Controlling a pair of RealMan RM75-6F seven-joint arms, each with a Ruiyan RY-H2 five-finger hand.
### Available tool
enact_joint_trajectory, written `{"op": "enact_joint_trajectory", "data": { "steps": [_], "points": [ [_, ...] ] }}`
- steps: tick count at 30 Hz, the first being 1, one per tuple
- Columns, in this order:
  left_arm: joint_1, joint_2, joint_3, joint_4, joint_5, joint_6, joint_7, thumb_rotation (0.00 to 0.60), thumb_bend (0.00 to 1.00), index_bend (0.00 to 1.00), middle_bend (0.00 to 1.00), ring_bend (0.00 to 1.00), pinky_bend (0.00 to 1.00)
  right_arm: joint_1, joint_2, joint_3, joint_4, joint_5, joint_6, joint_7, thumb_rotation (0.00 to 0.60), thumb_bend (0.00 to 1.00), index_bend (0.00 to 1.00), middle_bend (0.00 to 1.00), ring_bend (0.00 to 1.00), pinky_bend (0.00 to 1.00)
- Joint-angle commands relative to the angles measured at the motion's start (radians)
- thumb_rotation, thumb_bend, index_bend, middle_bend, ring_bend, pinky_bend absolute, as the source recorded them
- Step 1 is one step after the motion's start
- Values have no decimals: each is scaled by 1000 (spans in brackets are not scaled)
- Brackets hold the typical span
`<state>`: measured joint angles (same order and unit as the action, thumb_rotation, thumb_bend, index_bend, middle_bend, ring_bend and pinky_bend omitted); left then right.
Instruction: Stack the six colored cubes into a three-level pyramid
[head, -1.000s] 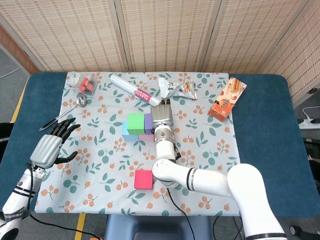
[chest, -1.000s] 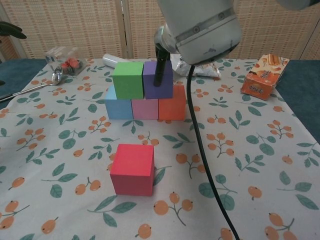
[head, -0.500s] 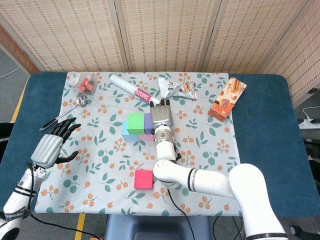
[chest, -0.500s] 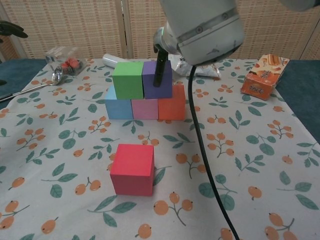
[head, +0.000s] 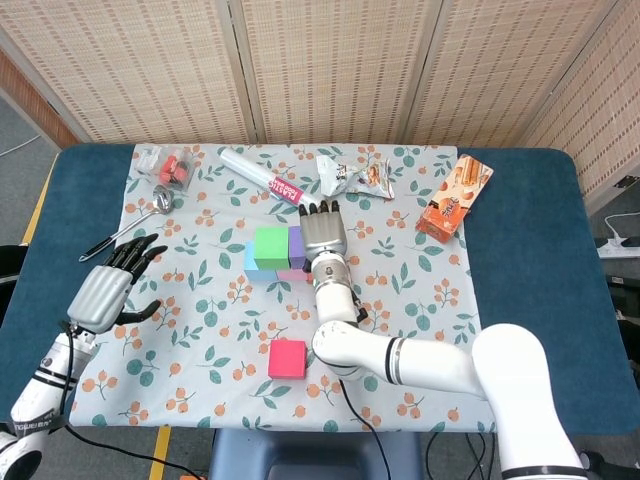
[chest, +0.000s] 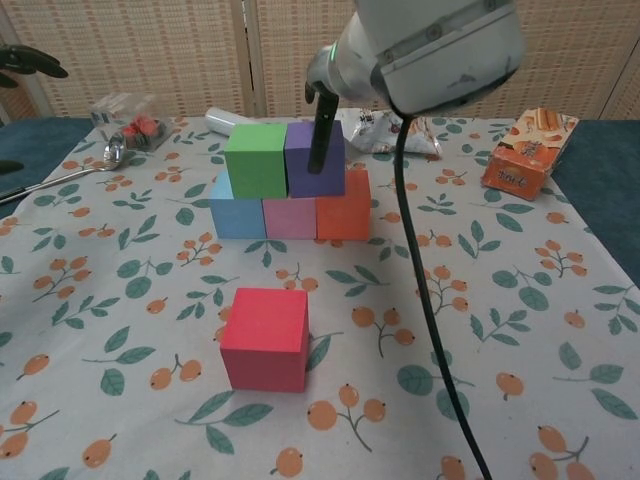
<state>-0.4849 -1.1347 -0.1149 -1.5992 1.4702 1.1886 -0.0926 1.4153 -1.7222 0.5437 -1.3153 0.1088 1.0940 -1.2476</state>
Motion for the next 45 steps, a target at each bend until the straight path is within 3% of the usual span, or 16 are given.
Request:
{"op": "enact_joint_trajectory", "data": {
  "steps": [1, 10, 14, 19, 22, 29, 32, 40, 45],
  "points": [
    [-8, 4, 0, -7, 0, -11, 15, 600, 290, 109, 0, 0, 116, -33, 49, -2, -69, -15, -3, 26, 600, 87, 0, 158, 0, 5],
    [-32, 10, 13, -16, 32, -41, 46, 600, 292, 135, 6, 0, 123, -186, 231, -25, -301, -109, -67, 168, 600, 70, 0, 154, 0, 4],
    [-52, -10, -7, -4, -14, -75, 45, 600, 292, 155, 23, 0, 127, -388, 410, -65, -470, -277, -185, 366, 600, 71, 0, 152, 0, 8],
    [-52, -18, 0, -3, -30, -88, 44, 600, 293, 176, 77, 4, 144, -527, 519, -89, -524, -483, -288, 557, 600, 71, 7, 183, 0, 40],
    [-53, -15, 30, 0, 21, -92, 22, 600, 292, 192, 135, 48, 151, -609, 578, -103, -551, -618, -318, 673, 600, 72, 19, 190, 0, 50],
    [-95, 23, 114, -81, 195, -137, -132, 600, 293, 197, 162, 98, 163, -743, 662, -146, -566, -863, -301, 859, 600, 71, 20, 191, 0, 51],
    [-127, 10, 125, -95, 230, -176, -104, 600, 296, 169, 150, 93, 164, -784, 679, -164, -556, -938, -280, 930, 600, 72, 20, 191, 0, 51],
    [-204, -79, 115, -144, 187, -310, -18, 600, 304, 69, 62, 21, 152, -844, 698, -218, -490, -1058, -255, 1062, 600, 72, 16, 190, 0, 51],
    [-240, -163, 92, -145, 96, -388, 99, 600, 309, 24, 29, 4, 150, -854, 699, -243, -442, -1099, -267, 1132, 600, 71, 10, 191, 0, 51]
  ]
}}
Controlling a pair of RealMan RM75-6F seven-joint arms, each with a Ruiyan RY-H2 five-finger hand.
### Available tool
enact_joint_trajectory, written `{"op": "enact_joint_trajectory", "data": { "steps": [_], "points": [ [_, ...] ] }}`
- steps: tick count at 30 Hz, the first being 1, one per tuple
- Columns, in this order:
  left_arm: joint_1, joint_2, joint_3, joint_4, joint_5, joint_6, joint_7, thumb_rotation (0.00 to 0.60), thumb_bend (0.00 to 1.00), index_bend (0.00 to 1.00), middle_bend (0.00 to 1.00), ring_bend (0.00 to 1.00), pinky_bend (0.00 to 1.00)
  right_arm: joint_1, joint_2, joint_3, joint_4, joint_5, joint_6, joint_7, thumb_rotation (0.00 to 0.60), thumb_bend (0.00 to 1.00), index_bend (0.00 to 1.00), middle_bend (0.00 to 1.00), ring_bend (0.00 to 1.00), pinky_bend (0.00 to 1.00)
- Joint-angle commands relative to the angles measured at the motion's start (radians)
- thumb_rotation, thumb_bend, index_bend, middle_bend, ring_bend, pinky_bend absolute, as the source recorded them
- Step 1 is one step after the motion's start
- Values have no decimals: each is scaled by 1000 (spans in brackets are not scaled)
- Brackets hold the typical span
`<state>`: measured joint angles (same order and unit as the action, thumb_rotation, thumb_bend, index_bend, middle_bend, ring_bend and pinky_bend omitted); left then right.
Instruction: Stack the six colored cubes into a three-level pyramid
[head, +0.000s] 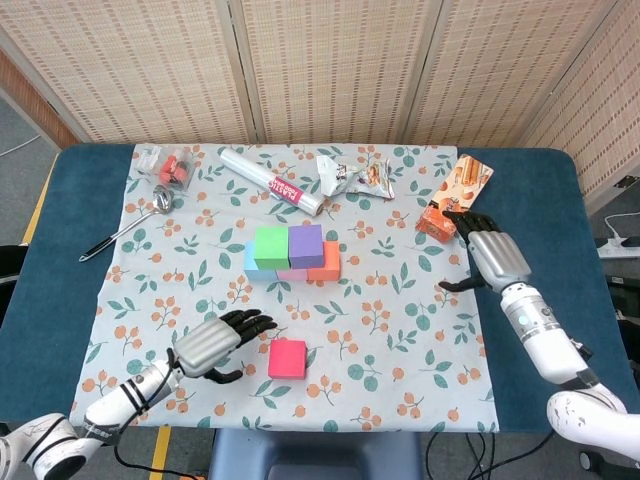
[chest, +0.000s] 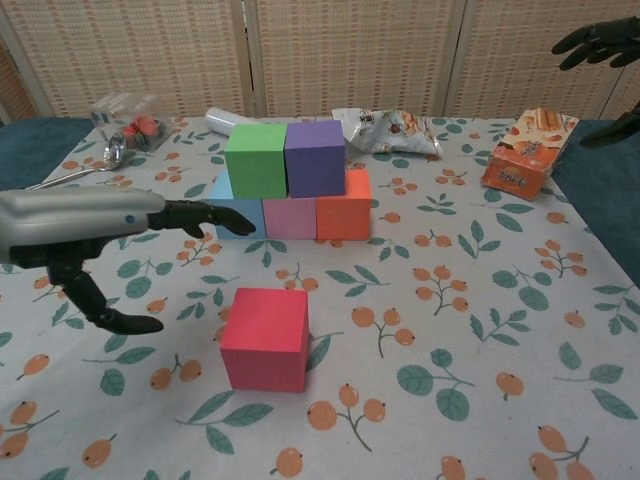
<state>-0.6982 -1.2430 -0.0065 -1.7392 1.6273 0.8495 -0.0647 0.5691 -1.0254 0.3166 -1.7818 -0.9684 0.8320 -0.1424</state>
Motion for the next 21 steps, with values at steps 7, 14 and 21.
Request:
{"op": "enact_joint_trajectory", "data": {
  "steps": [7, 14, 21],
  "points": [
    [-28, -173, -35, 18, -219, -56, 299, 600, 301, 11, 42, 13, 157, -14, -6, -44, 81, -67, -18, 105, 600, 71, 7, 190, 0, 51],
    [-8, -266, -38, 29, -342, 1, 426, 600, 295, 61, 123, 91, 196, -17, -11, -64, 118, -98, -28, 165, 600, 72, 6, 191, 0, 51],
    [4, -313, -25, 37, -364, 58, 506, 600, 291, 74, 126, 92, 212, -23, -12, -81, 127, -120, -20, 199, 600, 72, 4, 191, 0, 51]
  ]
}}
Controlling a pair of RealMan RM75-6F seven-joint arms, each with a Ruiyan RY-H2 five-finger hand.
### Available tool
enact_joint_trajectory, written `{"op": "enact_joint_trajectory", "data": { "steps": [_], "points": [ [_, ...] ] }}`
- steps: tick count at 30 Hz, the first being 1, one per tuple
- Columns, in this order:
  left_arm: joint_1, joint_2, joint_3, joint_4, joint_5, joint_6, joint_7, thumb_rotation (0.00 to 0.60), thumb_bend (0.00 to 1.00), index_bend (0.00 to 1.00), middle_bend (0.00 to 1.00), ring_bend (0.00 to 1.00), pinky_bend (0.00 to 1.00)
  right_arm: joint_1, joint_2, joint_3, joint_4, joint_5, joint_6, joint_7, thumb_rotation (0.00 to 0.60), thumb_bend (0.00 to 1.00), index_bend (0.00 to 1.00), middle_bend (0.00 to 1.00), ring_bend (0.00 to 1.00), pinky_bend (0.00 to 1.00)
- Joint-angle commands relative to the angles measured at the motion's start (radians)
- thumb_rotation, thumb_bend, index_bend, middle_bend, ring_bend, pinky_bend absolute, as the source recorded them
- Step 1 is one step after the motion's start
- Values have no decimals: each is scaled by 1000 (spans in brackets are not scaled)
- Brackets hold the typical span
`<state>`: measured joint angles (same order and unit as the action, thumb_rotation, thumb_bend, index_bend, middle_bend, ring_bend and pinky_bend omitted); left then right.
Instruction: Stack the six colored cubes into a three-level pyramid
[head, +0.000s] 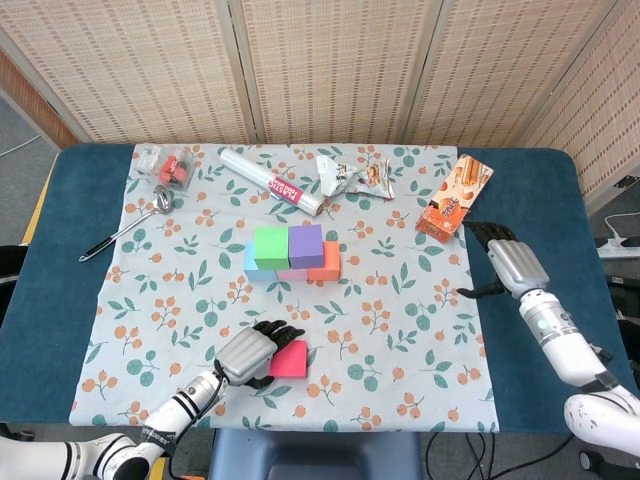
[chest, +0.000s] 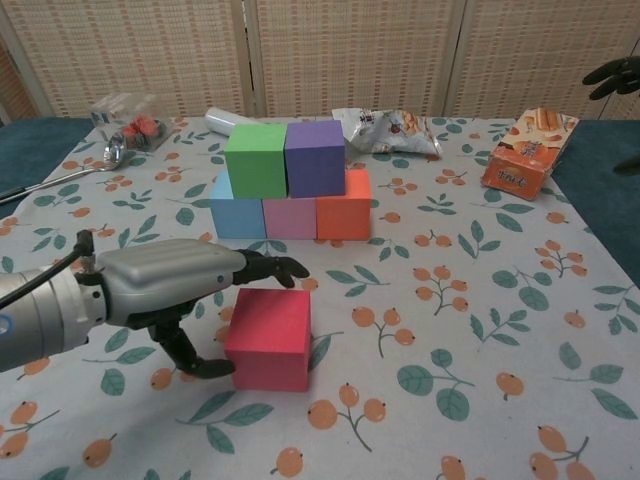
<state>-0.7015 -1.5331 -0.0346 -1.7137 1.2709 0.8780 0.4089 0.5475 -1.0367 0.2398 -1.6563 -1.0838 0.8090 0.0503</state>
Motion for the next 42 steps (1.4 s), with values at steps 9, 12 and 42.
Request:
{"op": "enact_joint_trajectory", "data": {
  "steps": [9, 12, 42],
  "points": [
    [30, -63, 8, 26, 22, 105, 44, 600, 300, 266, 311, 272, 314, -8, 6, -14, 4, -19, 18, 38, 600, 72, 3, 191, 0, 50],
    [44, -72, 8, 30, 74, 136, -32, 600, 310, 442, 503, 466, 430, -6, 5, -16, 10, -16, 16, 46, 600, 72, 3, 191, 0, 50],
    [-251, 291, -297, 294, 91, -145, -788, 600, 317, 411, 440, 366, 377, -82, 210, 28, -136, 40, 110, 142, 600, 71, 0, 190, 0, 51]
  ]
}}
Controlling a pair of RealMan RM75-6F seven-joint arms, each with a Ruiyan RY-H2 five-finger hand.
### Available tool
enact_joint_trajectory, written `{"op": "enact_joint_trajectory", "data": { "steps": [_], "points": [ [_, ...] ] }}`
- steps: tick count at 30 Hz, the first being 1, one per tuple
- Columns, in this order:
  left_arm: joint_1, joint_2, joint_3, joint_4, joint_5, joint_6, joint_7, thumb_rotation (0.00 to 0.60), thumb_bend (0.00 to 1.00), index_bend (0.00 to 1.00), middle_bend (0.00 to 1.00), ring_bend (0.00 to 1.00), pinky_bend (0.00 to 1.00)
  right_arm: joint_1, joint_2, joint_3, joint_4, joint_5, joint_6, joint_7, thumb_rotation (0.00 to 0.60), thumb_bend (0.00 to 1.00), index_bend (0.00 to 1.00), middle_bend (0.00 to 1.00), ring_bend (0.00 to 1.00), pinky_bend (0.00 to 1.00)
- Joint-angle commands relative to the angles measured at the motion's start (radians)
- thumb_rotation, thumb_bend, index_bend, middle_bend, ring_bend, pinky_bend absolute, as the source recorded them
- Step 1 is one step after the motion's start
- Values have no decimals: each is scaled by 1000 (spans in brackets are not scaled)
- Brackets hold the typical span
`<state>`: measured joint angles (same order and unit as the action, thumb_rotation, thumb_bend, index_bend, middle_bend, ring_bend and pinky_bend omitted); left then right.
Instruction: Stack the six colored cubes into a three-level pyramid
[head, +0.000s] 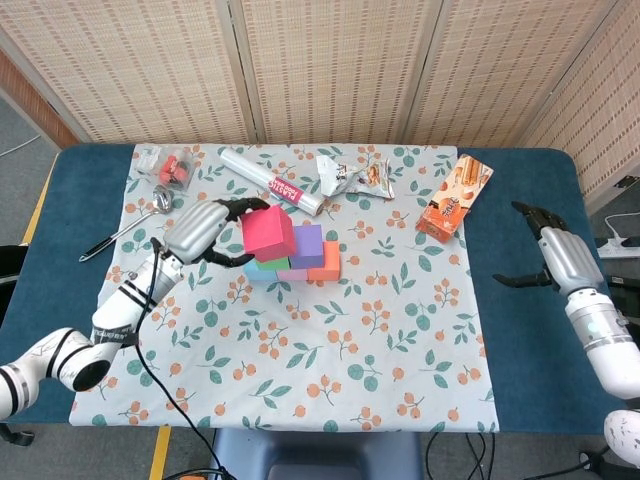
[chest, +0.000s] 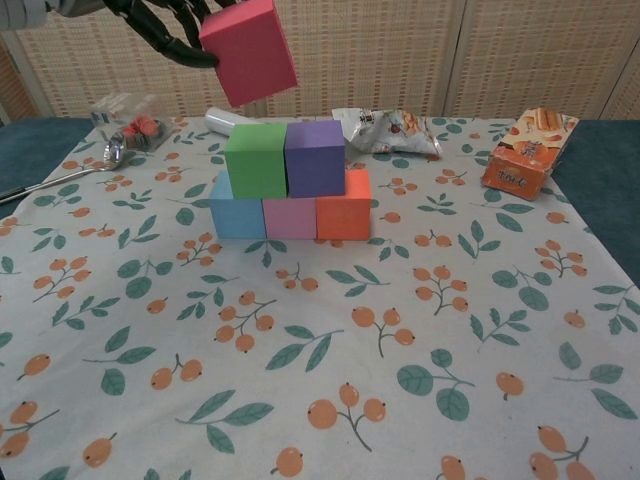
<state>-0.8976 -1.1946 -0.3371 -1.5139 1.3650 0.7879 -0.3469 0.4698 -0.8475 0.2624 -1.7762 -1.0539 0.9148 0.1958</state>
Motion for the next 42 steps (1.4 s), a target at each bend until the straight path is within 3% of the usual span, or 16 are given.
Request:
{"op": "enact_joint_trajectory", "data": {
  "steps": [1, 13, 28, 42],
  "points": [
    [-64, -61, 7, 117, -8, -63, -29, 600, 317, 410, 439, 365, 377, -4, 28, 6, -22, 15, 5, -9, 600, 71, 0, 190, 0, 51],
    [-138, -119, 59, 242, 37, -121, -55, 600, 318, 405, 414, 335, 339, 9, 33, -3, -30, 67, -13, -46, 600, 72, 0, 190, 0, 51],
    [-183, -110, 106, 263, 68, -138, -5, 600, 317, 390, 387, 303, 299, 14, 14, -12, -5, 77, -29, -41, 600, 71, 0, 191, 0, 51],
    [-201, -96, 109, 243, 10, -181, -10, 600, 318, 367, 370, 288, 295, 6, 16, -14, 2, 77, -29, -26, 600, 71, 0, 191, 0, 51]
  ]
}}
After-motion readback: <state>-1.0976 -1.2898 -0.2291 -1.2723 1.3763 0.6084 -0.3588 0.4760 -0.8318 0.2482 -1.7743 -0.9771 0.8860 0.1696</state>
